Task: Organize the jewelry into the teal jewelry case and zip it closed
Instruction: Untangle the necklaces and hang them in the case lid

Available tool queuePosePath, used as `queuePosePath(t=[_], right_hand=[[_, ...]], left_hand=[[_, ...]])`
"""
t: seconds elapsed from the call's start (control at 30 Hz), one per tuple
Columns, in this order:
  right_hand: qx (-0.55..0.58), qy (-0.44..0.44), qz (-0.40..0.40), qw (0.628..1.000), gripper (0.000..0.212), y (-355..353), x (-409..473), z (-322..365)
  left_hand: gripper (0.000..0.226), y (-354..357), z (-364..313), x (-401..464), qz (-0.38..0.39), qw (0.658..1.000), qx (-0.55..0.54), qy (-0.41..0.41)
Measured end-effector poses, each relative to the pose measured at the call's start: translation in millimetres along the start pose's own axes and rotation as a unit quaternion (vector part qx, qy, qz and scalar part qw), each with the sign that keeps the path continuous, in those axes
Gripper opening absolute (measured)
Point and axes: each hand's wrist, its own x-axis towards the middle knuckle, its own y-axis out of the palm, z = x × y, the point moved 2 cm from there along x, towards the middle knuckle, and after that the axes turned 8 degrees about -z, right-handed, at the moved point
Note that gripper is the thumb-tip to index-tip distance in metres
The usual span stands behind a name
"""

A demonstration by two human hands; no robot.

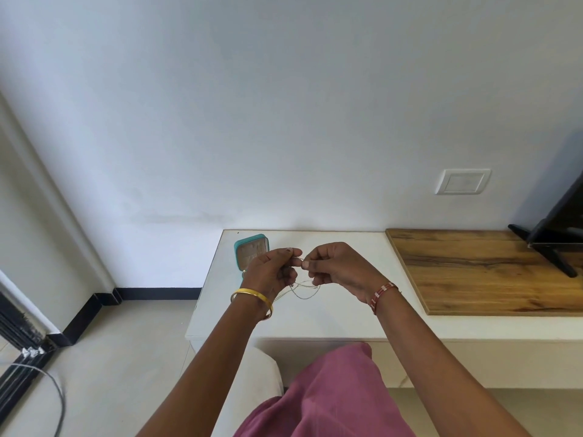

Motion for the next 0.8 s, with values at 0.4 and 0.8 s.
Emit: queuePosePath(t=[0.4,0.8], right_hand=[[0.109,0.022,0.004,0.994,0.023,1.7,-0.2,8.8],[0.064,0.01,0.006,0.998,0.02,12.6,4.7,10.1]], left_hand=[[0.022,-9.5,10.2,3.1,-0.026,0.999,0.011,-0.032],[0.019,-15.3,15.3,7.3,-0.055,0.972,0.226,0.017]])
